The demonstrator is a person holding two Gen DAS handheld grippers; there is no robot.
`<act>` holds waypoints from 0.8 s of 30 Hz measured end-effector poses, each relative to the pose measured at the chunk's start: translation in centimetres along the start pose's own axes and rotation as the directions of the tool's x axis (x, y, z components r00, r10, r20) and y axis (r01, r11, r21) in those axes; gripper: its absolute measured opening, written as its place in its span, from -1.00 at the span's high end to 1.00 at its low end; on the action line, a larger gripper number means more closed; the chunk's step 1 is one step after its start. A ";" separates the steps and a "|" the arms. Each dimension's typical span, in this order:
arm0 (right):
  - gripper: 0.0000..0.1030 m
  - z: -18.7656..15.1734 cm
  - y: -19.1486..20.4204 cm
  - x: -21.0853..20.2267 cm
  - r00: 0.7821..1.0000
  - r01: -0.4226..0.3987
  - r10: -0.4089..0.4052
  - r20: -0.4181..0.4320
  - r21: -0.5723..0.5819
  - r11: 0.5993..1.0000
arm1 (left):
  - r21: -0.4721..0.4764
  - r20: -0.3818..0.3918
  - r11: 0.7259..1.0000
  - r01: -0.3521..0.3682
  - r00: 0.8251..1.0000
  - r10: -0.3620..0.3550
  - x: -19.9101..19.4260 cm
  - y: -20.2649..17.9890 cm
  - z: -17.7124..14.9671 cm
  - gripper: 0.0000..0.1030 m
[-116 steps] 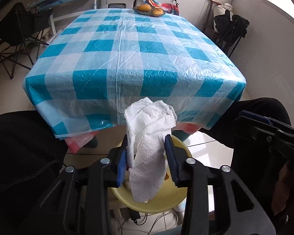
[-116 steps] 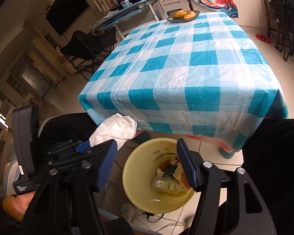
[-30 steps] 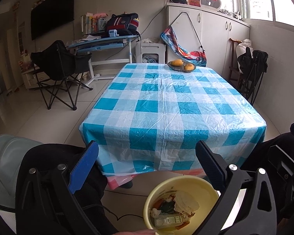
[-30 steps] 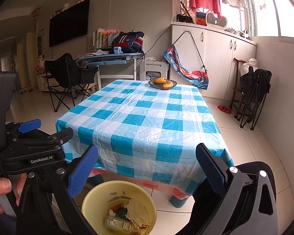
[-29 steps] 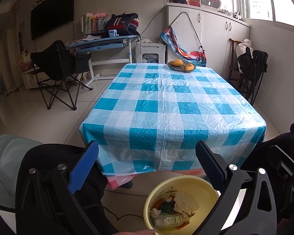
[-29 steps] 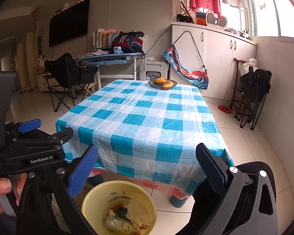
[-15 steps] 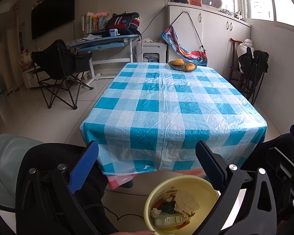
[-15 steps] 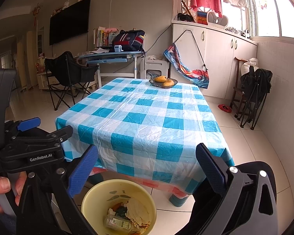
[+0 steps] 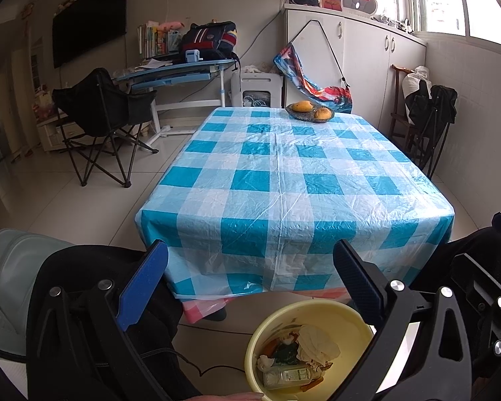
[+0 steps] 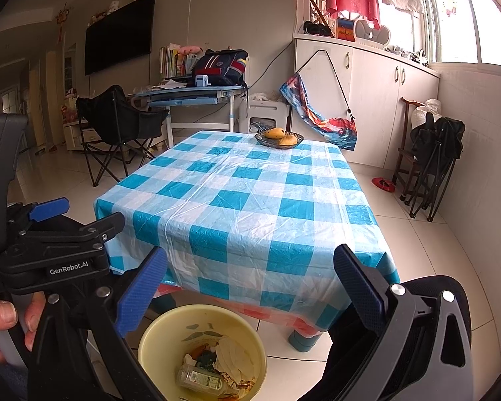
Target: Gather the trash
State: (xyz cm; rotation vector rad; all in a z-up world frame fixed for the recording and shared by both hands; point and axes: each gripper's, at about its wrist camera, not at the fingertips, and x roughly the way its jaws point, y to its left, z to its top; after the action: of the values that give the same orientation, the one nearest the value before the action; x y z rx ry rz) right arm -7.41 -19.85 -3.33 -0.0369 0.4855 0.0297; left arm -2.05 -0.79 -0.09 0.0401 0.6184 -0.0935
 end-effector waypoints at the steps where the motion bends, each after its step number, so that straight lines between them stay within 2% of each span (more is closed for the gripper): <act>1: -0.85 0.1 0.0 0.0 1.000 0.000 0.000 0.000 0.000 1.000 | -0.002 -0.001 1.000 0.001 1.000 -0.001 0.0 0.1 0.0 -0.86; 24: -0.85 0.1 -0.1 0.1 1.000 -0.001 0.001 -0.004 -0.001 1.000 | -0.008 -0.015 1.000 0.002 1.000 -0.002 0.3 0.4 -0.1 -0.86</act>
State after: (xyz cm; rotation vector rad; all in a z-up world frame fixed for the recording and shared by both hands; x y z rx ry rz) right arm -7.29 -19.90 -3.23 -0.0373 0.4893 0.0307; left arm -1.80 -0.44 -0.39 0.0329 0.6338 -0.0924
